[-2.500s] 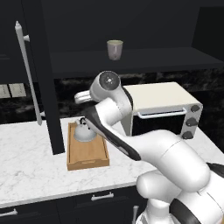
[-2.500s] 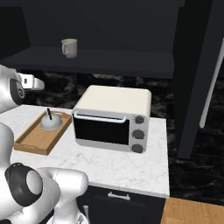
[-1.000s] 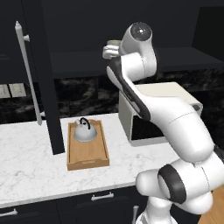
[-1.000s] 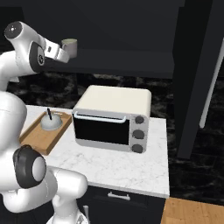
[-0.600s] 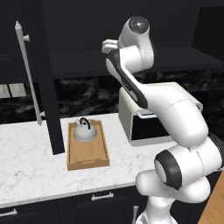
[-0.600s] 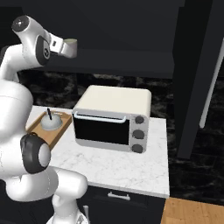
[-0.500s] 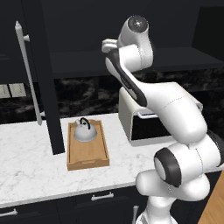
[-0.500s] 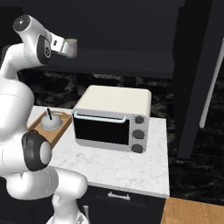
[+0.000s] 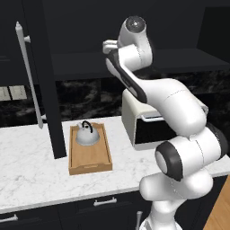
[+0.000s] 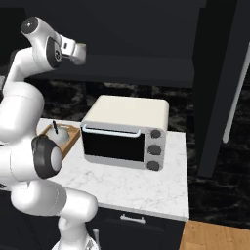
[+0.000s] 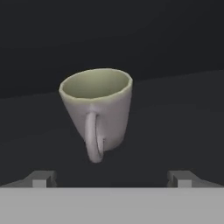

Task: Pick the kettle from the counter and place it on the tray. Then pick the mug from the cabinet and place it on the tray. Then close the cabinet doors.

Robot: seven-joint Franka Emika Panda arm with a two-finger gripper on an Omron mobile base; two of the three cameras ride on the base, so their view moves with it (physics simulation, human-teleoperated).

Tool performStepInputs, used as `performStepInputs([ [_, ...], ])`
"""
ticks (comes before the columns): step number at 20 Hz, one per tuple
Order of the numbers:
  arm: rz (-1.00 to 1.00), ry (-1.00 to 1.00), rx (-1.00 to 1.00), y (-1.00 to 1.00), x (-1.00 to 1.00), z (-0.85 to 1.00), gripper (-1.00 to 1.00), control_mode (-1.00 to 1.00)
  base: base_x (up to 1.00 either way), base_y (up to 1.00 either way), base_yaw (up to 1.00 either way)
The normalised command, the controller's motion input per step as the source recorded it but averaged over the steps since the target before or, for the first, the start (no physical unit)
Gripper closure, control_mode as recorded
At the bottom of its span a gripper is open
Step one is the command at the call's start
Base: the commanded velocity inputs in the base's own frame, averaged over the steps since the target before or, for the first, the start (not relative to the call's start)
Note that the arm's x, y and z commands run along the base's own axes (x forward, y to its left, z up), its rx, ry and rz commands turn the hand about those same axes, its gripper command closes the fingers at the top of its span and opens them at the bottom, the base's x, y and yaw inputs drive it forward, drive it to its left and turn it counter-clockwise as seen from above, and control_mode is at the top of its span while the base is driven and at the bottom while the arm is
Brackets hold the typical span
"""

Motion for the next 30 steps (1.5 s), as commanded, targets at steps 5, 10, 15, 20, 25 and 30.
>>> performStepInputs([
  [5, 0.0, 0.0, -0.01, 0.0, 0.38, -0.02, -1.0, -1.0, 0.0, 0.0, 0.0],
  [10, 0.0, 0.0, 0.0, 0.01, 0.23, -0.01, -1.0, -1.0, 0.0, 0.0, 0.0],
  [15, 0.0, 0.0, -0.01, 0.05, 0.28, -0.07, -1.0, -1.0, 0.0, 0.0, 0.0],
  [20, 0.0, 0.0, 0.0, 0.01, 0.14, -0.05, -1.0, -1.0, 0.0, 0.0, 0.0],
  [25, -0.02, 0.0, -0.02, 0.0, 0.0, -0.01, -1.0, -1.0, 0.0, 0.0, 0.0],
  [30, -0.06, 0.0, -0.03, 0.0, 0.0, -0.06, 1.0, -1.0, 0.0, 0.0, 0.0],
])
